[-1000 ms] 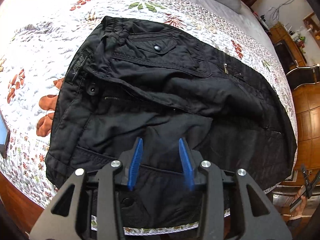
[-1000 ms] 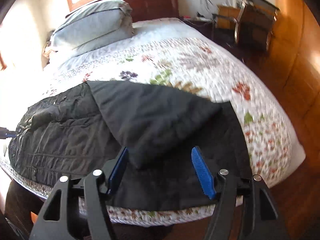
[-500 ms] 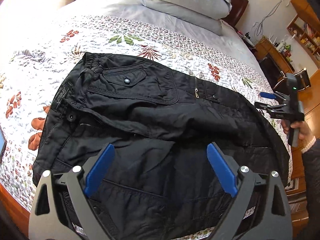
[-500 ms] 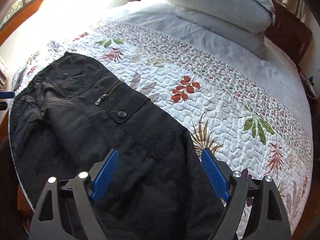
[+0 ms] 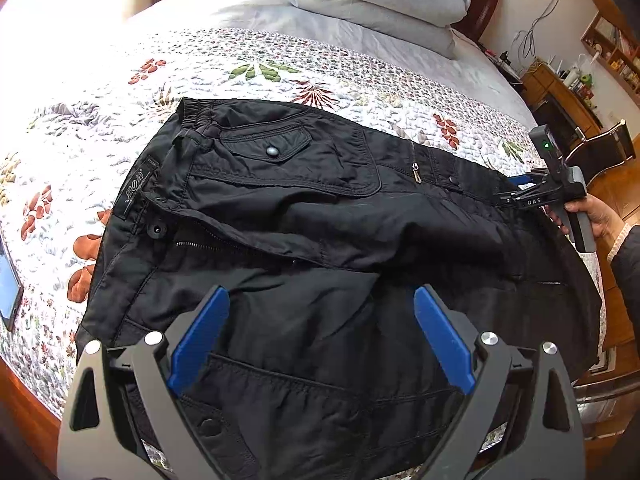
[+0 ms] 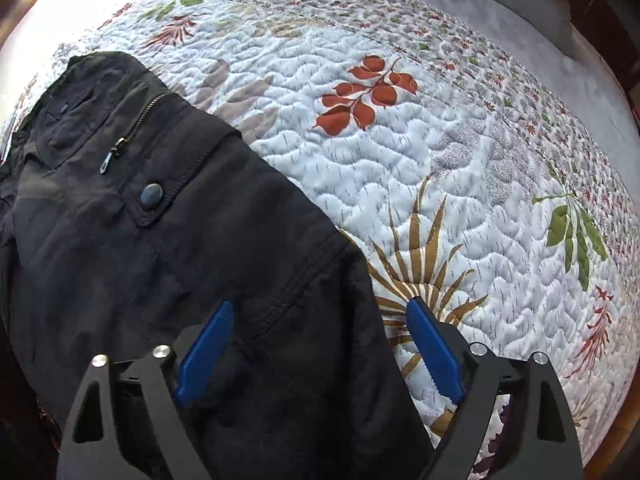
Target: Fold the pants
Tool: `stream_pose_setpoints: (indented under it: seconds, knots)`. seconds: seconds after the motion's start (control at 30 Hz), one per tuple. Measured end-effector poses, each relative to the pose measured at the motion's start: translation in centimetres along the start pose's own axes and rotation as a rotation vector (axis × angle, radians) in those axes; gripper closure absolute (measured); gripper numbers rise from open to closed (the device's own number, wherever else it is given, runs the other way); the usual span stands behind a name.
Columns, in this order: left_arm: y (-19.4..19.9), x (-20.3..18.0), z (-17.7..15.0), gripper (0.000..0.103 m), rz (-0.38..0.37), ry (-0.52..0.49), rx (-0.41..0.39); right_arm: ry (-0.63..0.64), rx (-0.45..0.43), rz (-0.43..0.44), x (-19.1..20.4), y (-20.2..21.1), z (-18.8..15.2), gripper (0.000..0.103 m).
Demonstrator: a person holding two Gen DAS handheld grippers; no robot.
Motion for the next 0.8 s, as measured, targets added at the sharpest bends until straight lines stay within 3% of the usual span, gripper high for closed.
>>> stream_pose_setpoints:
  seconds: [0.17,0.37,0.5,0.63,0.8]
  knots:
    - [-0.1,-1.1,-0.4,0.009,0.004,-0.031,0.006,0.006,-0.048,-0.096,-0.6,1.3,-0.9,0.091]
    - [0.3,-1.9,-1.0,0.008,0.011,-0.056,0.007,0.086,-0.171,-0.135,2.2,5.9,-1.5,0.097]
    - [0.5,-1.6,-1.1,0.008,0.025,-0.035,0.013,0.142,-0.279,-0.082,7.1,9.5,-2.5,0.097]
    - [1.1,-1.2,-0.9,0.008,0.011,0.014,0.002,0.219,-0.338,-0.033,12.6,12.4,-6.3,0.097]
    - [1.6,-1.4,-0.3,0.008,-0.024,0.071,-0.008,0.285,-0.337,0.018,18.6,12.6,-12.5,0.097]
Point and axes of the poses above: each gripper's, at about its wrist camera, not at the fingertips, and y roughly against the way its jaws point, x to its left, z to its top, the point moved 10 cm from there along -y, roughly the way its jaws point, and after that the axes turned 3 degrees about z, right-handed, at the moved point
